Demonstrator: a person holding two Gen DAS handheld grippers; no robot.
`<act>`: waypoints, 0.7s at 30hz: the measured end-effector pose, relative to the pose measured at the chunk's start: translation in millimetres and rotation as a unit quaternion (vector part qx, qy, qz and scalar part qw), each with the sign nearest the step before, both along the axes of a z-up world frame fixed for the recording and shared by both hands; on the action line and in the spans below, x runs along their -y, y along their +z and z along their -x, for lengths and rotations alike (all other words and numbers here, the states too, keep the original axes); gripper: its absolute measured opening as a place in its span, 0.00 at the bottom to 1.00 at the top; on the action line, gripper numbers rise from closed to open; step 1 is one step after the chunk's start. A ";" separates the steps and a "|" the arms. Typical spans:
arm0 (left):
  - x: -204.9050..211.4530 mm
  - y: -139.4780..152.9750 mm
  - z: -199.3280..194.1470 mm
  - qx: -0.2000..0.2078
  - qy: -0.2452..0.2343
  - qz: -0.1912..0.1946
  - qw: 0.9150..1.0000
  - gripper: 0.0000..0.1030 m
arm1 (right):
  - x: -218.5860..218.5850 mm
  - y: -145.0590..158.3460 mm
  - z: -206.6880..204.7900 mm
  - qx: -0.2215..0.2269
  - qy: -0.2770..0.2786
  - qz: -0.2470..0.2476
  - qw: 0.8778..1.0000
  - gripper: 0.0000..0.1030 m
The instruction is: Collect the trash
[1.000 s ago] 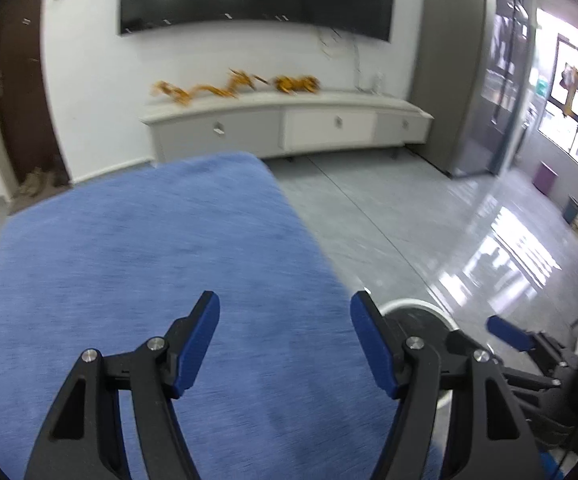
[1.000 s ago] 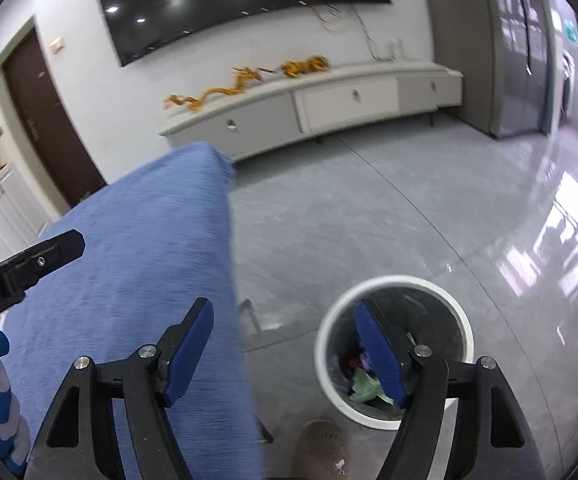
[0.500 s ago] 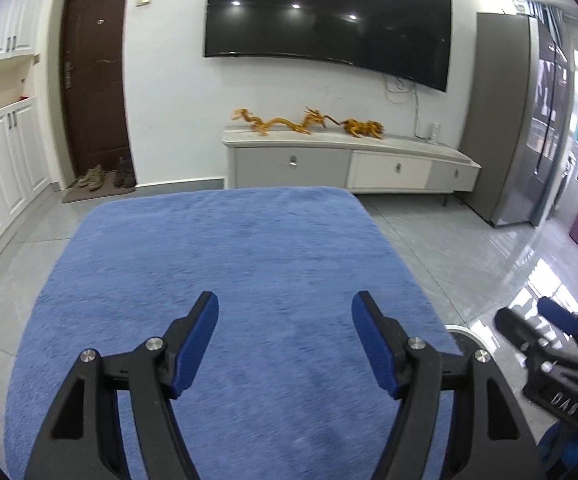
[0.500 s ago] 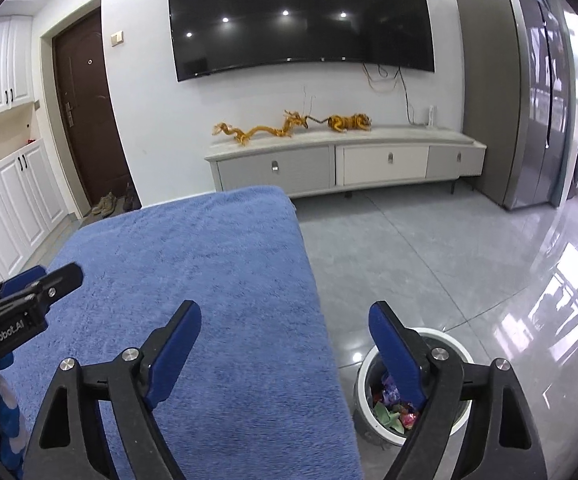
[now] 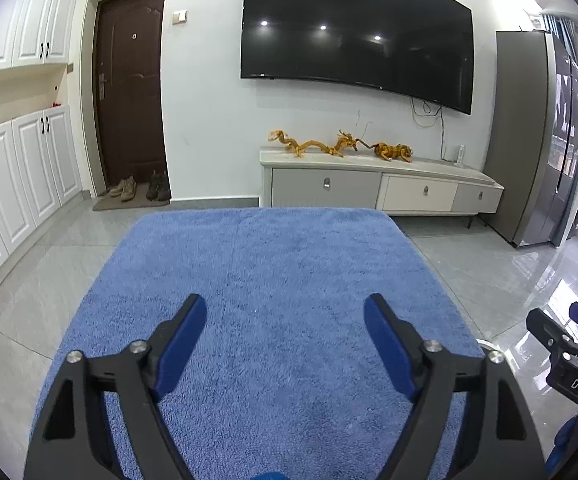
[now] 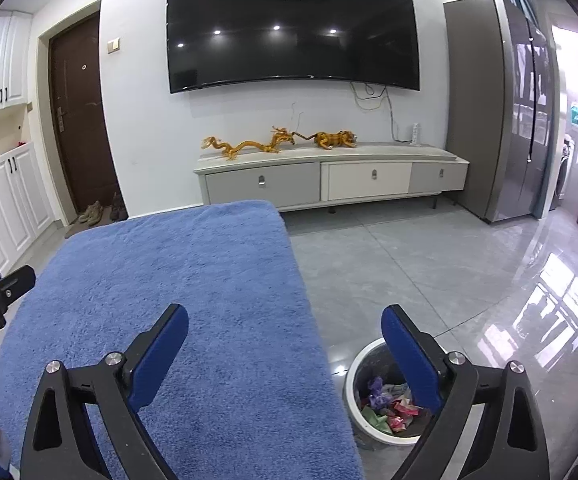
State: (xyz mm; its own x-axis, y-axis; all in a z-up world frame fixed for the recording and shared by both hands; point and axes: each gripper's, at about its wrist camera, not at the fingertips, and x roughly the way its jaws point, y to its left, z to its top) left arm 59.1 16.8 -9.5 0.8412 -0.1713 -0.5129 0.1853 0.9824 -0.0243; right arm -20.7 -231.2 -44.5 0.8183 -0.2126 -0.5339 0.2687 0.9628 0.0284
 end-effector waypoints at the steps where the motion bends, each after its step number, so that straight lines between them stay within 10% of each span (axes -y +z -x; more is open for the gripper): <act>1: 2.7 1.3 2.2 0.004 0.000 -0.002 1.000 0.83 | 2.0 0.4 1.8 0.002 -0.004 0.000 1.000 0.98; 21: 46.9 -3.0 6.1 0.029 0.006 -0.032 0.999 0.90 | 51.4 -15.9 13.7 0.006 -0.079 0.010 0.997 1.00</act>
